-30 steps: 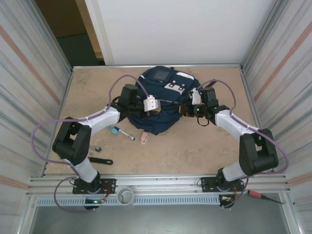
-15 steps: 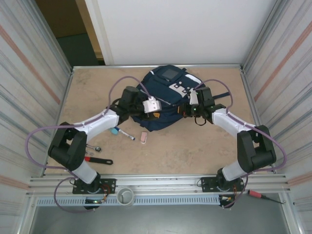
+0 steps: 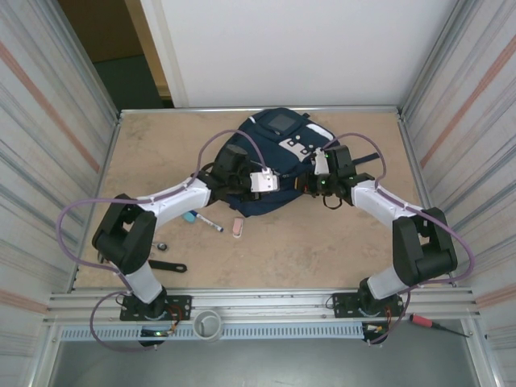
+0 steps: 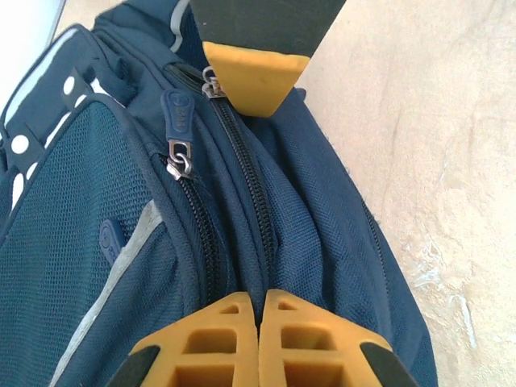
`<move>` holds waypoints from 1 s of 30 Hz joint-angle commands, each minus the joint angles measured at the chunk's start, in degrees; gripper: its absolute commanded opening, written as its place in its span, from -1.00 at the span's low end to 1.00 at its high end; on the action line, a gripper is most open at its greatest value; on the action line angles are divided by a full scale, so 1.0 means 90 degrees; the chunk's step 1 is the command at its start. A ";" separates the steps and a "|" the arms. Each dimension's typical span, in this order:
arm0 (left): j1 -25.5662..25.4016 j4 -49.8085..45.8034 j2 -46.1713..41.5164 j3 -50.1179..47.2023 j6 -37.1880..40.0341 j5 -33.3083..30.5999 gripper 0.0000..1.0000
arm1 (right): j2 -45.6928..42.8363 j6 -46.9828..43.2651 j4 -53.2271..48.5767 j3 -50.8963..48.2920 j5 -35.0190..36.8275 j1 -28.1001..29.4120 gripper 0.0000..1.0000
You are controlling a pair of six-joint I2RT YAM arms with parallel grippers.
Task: Pack books, pencil case, and school supplies into a backpack
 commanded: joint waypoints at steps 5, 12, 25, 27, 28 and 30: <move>0.0761 0.0361 -0.0571 -0.0448 -0.0120 0.1136 -1.00 | -0.0028 -0.0171 -0.0557 -0.0039 0.0436 -0.0575 -0.77; 0.0822 0.0408 -0.0472 -0.0512 -0.0215 0.1373 -1.00 | -0.0540 -0.0176 -0.0321 -0.0068 -0.0276 -0.0709 -0.26; 0.0959 0.0587 -0.0379 -0.0615 -0.0256 0.1509 -1.00 | 0.0235 0.0384 -0.0039 0.0731 0.0761 -0.1285 -0.01; 0.0959 0.0582 -0.0345 -0.0615 -0.0293 0.1511 -0.98 | 0.0605 0.0429 0.0122 0.0932 0.0694 -0.1379 -0.01; 0.0966 0.0587 -0.0328 -0.0615 -0.0320 0.1506 -0.95 | 0.0838 0.0417 0.0101 0.1068 0.0647 -0.1387 -0.03; 0.0988 0.0580 -0.0276 -0.0615 -0.0392 0.1393 -0.90 | 0.1217 0.0397 -0.0038 0.1263 0.0539 -0.1383 -0.08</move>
